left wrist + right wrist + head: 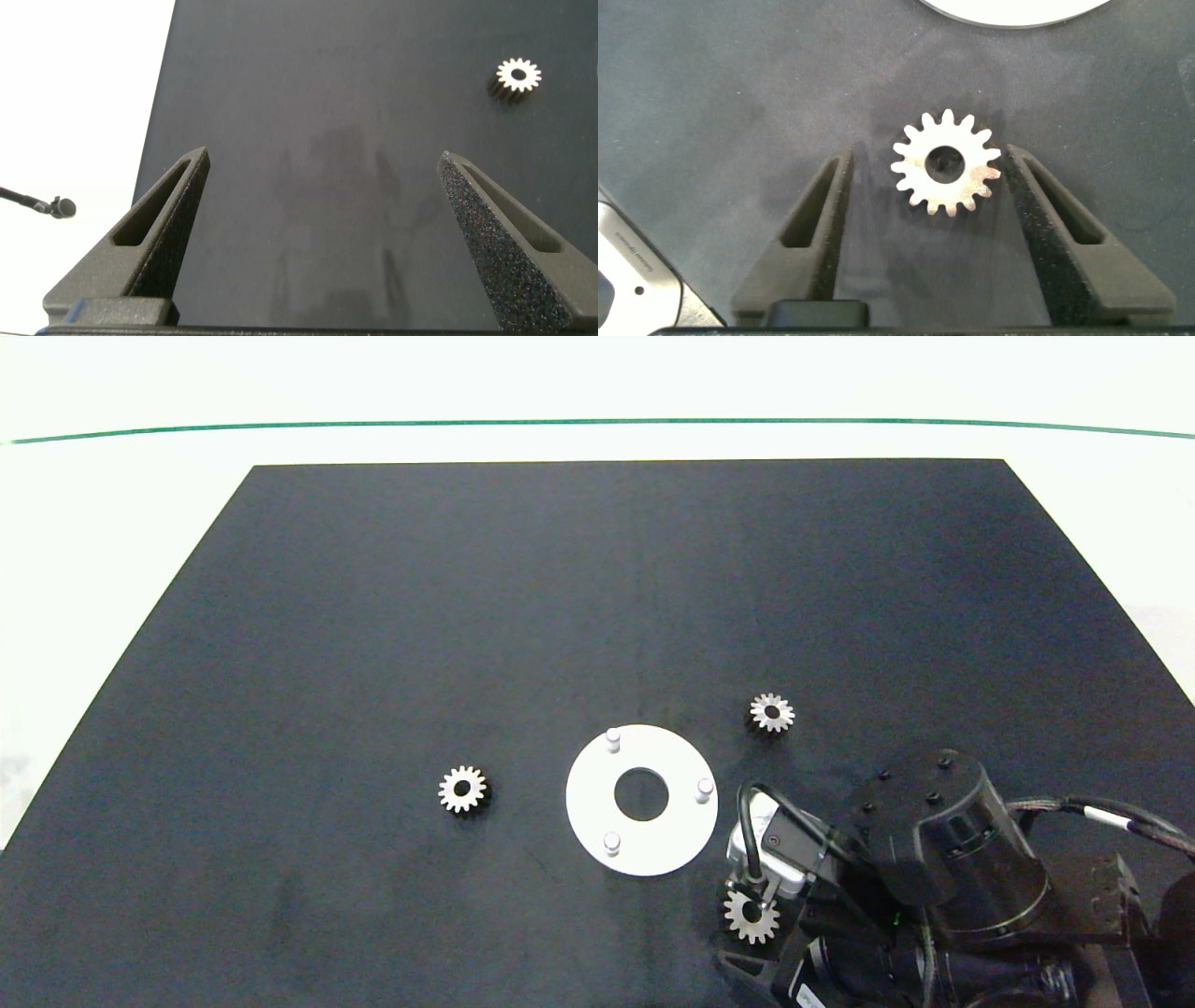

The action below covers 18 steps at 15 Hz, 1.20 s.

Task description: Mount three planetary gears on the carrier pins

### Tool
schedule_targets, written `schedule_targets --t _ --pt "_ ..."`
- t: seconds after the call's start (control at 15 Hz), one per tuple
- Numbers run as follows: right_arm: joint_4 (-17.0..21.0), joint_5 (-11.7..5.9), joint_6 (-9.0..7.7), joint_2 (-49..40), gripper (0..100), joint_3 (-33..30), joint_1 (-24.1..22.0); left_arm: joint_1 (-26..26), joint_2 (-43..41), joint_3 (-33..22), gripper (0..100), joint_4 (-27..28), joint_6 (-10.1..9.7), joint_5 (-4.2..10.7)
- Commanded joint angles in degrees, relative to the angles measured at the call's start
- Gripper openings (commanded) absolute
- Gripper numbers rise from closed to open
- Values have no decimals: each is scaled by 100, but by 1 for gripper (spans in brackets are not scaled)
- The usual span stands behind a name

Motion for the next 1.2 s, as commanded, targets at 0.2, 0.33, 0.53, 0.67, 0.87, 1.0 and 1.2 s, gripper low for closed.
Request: schedule_targets --t 0.2,0.33,0.53,0.67,0.87,1.0,1.2 --pt "-10 -142 -17 102 53 5 9 1 -11 -49 100 11 3 6" --pt "-18 -150 -17 128 49 -4 9 -8 -2 -67 100 11 3 6" --pt "-379 -273 -17 225 43 14 9 -16 -2 -76 100 11 3 6" --pt "-405 -282 -17 269 40 23 18 -25 -2 -85 100 11 -6 6" --pt "-396 -300 -26 269 34 84 9 -25 16 -128 100 11 3 6" --pt "-379 -335 -26 251 29 93 9 -25 25 -146 100 11 3 6" --pt "-352 -423 -43 216 23 102 9 -25 25 -190 100 11 -6 6"
